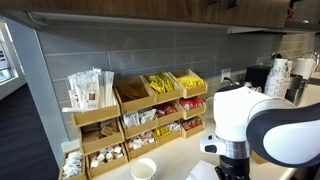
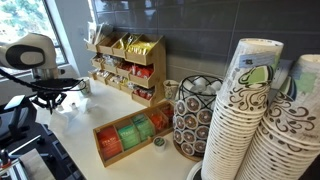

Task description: Use the paper towel and tissue to clean the counter

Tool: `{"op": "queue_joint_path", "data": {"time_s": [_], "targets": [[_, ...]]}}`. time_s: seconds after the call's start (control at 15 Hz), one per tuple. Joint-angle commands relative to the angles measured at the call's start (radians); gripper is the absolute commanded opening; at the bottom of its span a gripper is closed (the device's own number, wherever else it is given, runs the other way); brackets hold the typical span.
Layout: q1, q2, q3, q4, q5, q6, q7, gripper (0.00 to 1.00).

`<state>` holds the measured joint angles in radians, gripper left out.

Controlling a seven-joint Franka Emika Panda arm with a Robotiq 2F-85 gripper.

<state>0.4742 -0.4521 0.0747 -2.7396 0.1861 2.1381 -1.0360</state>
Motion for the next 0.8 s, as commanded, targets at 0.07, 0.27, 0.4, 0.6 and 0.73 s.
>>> {"op": "queue_joint_path", "data": {"time_s": [0.07, 0.27, 0.4, 0.6, 0.73], "targets": [[0.002, 0.114, 0.04, 0.024, 0.044, 0.139, -0.035, 0.07], [-0.013, 0.162, 0.059, 0.032, 0.031, 0.198, -0.019, 0.08], [-0.024, 0.183, 0.066, 0.036, 0.024, 0.217, -0.007, 0.33], [-0.034, 0.18, 0.072, 0.035, 0.025, 0.227, -0.01, 0.41], [-0.043, 0.14, 0.079, 0.024, 0.008, 0.22, 0.0, 0.57]]}}
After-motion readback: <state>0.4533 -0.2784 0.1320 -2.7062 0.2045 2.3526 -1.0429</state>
